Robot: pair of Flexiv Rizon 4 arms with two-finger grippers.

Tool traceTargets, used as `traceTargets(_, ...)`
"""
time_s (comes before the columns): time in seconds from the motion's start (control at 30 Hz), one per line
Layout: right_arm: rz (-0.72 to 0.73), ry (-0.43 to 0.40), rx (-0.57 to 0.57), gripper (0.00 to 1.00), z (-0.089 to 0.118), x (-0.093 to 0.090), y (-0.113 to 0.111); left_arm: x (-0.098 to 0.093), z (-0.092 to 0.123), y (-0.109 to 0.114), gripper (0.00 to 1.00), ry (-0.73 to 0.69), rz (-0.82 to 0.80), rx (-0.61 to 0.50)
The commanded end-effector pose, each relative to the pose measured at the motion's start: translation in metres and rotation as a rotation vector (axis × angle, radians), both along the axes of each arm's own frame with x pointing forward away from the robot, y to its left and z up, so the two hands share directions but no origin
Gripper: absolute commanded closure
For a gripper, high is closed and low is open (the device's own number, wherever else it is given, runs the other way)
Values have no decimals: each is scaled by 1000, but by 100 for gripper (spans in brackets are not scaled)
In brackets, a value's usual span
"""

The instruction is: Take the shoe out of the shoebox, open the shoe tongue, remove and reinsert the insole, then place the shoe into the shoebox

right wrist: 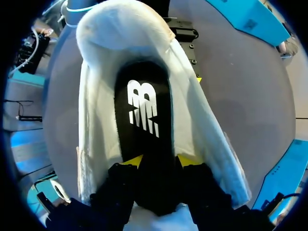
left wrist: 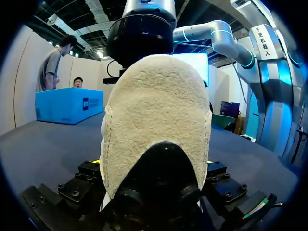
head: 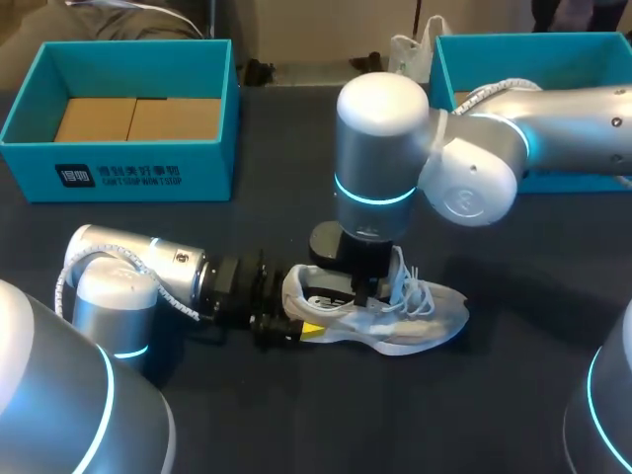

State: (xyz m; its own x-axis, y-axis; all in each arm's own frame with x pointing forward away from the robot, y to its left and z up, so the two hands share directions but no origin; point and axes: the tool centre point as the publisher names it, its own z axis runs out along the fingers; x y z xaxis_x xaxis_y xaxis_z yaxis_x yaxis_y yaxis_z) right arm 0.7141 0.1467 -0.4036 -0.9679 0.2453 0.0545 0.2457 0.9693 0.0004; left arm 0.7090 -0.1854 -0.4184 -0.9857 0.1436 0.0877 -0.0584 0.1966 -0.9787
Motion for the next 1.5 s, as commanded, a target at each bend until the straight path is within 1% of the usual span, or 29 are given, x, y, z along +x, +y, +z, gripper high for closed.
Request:
traceTargets(0.03, 4, 31, 5, 57, -16, 0, 6, 0, 1, -1, 100, 1, -1, 1)
traceTargets(0.23, -10, 66, 13, 56, -23, -15, 6, 0, 1, -1, 100, 1, -1, 1)
traceTargets(0.33, -20, 81, 10, 57, -26, -22, 6, 0, 1, -1, 100, 1, -1, 1)
traceTargets(0.53, -36, 78, 7, 59, -22, -35, 4, 0, 1, -1, 100, 1, -1, 1)
traceTargets(0.6, -35, 80, 4, 59, -23, -36, 4, 0, 1, -1, 100, 1, -1, 1)
traceTargets(0.8, -14, 139, -1, 62, -37, -37, 9, 0, 1, -1, 100, 1, -1, 1)
traceTargets(0.9, -19, 148, -4, 69, -39, -37, 9, 0, 1, -1, 100, 1, -1, 1)
traceTargets(0.93, -25, 150, -5, 78, -38, -37, 8, 0, 1, -1, 100, 1, -1, 1)
traceTargets(0.97, -38, 148, -3, 93, -36, -38, 7, 0, 1, -1, 100, 1, -1, 1)
traceTargets(1.0, -42, 145, -1, 100, -34, -38, 6, 0, 1, -1, 100, 1, -1, 1)
traceTargets(1.17, -68, 114, 8, 100, -20, -40, -2, 0, 1, -1, 100, 1, -1, 1)
traceTargets(1.3, -77, 84, 39, 100, -9, -42, -6, 0, 1, -1, 100, 1, -1, 1)
traceTargets(1.5, -77, 51, 122, 100, 4, -39, -10, 0, 1, -1, 100, 1, -1, 1)
